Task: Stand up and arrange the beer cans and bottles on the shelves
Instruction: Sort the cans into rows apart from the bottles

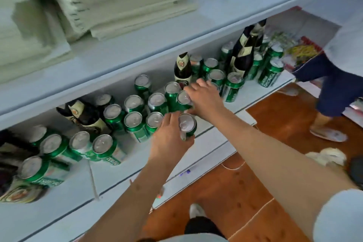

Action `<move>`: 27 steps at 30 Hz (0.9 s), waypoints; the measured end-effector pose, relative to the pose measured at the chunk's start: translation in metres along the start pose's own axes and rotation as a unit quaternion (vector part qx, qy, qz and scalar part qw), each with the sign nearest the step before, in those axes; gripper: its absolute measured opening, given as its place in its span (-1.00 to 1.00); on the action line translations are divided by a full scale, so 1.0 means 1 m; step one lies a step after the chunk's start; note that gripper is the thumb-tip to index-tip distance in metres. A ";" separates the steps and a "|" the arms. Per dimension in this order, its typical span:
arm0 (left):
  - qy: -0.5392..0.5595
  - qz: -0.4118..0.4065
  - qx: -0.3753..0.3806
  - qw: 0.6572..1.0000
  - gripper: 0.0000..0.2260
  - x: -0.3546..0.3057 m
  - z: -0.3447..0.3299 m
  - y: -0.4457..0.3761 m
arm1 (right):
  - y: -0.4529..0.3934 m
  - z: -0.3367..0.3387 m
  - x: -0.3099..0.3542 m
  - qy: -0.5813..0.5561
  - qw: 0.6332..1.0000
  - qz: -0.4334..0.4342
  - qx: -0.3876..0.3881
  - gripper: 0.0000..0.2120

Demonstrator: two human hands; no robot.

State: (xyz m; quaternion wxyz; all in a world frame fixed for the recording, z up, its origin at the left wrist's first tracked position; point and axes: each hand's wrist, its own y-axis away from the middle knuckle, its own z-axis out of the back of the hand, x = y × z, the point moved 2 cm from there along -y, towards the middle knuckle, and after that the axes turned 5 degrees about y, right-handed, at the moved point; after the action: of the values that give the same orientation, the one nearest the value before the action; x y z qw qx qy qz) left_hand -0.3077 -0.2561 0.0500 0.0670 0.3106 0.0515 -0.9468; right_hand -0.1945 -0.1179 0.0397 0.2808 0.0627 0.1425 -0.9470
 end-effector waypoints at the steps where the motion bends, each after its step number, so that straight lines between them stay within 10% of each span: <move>1: -0.001 0.007 -0.003 1.000 -0.39 -0.004 -0.004 -0.007 | -0.005 -0.005 -0.005 0.002 1.000 0.011 0.002 -0.38; 7: 0.003 0.014 -0.018 1.000 -0.41 -0.018 -0.023 -0.044 | 0.006 -0.009 -0.043 -0.082 0.996 -0.025 -0.014 -0.34; 10: 0.018 0.028 -0.004 0.999 -0.40 -0.024 -0.031 -0.057 | 0.030 -0.009 -0.092 -0.127 0.967 -0.189 -0.119 -0.56; 14: -0.005 0.038 0.009 0.999 -0.35 -0.017 -0.047 -0.062 | 0.042 -0.036 -0.135 -0.237 0.904 -0.353 -0.044 -0.42; 22: -0.165 0.041 -0.048 0.984 -0.16 -0.020 -0.046 -0.063 | 0.029 -0.057 -0.130 -0.361 0.845 -0.391 -0.049 -0.32; 27: -0.016 -0.093 -0.106 0.990 -0.37 -0.053 -0.034 -0.059 | 0.043 -0.028 -0.136 -0.326 0.872 -0.361 -0.055 -0.46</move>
State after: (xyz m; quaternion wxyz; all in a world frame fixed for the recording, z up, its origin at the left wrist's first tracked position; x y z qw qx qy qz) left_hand -0.2552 -0.1884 0.0573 0.0117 0.2804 0.1797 -0.9428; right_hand -0.0562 -0.0734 0.0303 -0.0466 -0.3214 0.1076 -0.9397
